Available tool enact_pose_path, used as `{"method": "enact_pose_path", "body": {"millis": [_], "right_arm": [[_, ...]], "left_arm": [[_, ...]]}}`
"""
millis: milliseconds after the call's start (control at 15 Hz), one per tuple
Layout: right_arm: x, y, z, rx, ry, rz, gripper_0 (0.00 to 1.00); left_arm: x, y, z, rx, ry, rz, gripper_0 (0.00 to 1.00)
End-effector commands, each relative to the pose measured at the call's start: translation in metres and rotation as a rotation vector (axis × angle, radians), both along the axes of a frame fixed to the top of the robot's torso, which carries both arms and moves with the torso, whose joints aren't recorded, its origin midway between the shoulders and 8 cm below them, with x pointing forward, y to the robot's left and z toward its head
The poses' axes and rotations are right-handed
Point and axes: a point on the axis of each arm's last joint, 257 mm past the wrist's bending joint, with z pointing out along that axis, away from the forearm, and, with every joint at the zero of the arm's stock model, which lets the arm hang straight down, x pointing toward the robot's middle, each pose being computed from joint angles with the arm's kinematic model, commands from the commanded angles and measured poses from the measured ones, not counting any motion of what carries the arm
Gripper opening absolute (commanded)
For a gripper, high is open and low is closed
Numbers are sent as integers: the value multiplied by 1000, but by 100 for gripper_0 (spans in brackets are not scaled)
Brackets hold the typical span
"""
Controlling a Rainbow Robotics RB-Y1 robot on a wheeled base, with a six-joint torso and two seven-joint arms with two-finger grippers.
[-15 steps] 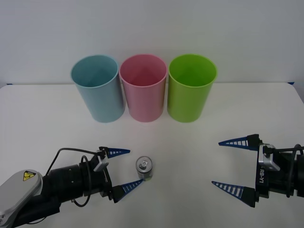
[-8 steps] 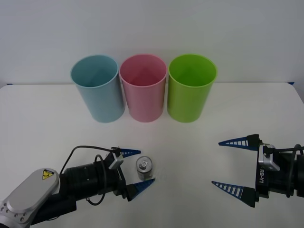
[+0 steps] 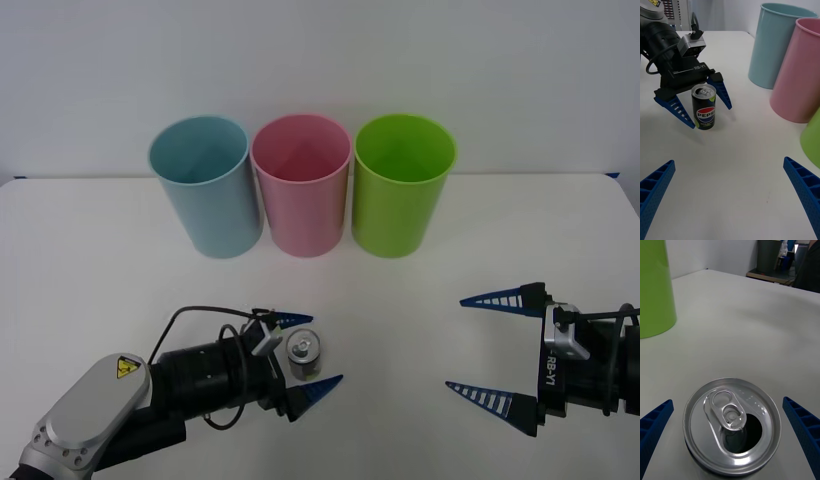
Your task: Put cans in the blue bin and PET bottles in the pink bin and trash in the green bin.
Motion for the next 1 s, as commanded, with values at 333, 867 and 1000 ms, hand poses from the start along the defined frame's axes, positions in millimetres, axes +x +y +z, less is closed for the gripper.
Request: {"method": "enact_pose_path", "body": {"millis": [333, 867, 1000], "right_arm": [[0, 0, 0, 0, 0, 0, 100], [0, 0, 0, 0, 0, 0, 100], [0, 0, 0, 0, 0, 0, 100]], "left_arm": [[16, -16, -10, 12, 12, 36, 4], [21, -23, -14, 18, 21, 35, 1], [20, -23, -15, 15, 28, 35, 1]]}}
